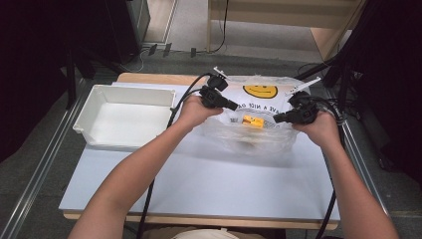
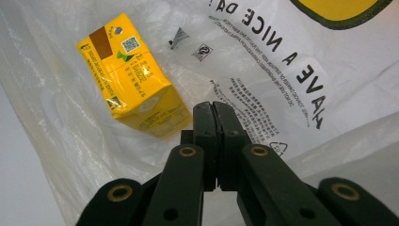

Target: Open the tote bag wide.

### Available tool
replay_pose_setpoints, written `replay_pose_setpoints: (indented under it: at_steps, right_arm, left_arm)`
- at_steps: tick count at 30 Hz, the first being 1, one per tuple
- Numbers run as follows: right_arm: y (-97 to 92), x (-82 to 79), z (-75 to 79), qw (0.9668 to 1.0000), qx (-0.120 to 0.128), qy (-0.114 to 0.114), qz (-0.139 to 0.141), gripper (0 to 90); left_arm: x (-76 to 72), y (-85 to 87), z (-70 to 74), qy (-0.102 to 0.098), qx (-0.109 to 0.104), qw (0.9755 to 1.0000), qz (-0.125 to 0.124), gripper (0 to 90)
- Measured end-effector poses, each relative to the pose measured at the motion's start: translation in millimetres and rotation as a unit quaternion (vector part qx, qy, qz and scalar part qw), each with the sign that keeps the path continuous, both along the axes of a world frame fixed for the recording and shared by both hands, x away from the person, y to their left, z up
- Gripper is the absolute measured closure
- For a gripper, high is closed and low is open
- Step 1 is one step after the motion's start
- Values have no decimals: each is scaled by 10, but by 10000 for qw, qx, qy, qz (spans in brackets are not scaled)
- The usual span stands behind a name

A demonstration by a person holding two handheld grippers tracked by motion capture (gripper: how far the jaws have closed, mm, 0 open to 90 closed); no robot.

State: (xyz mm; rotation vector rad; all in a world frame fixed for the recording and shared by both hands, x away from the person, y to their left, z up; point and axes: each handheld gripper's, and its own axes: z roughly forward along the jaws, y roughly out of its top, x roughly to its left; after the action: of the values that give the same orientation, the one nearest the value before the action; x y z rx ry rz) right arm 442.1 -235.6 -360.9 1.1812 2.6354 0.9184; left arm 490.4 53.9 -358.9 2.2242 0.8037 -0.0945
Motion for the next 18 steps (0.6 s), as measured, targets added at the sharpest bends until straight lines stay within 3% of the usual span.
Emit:
replay_pose_setpoints:
  at_steps: [18]
  right_arm:
    - [-75,-3,-279,9999,61,57,-147,900]
  left_arm:
    - [49,19,-259,45,-95,9999,71,900]
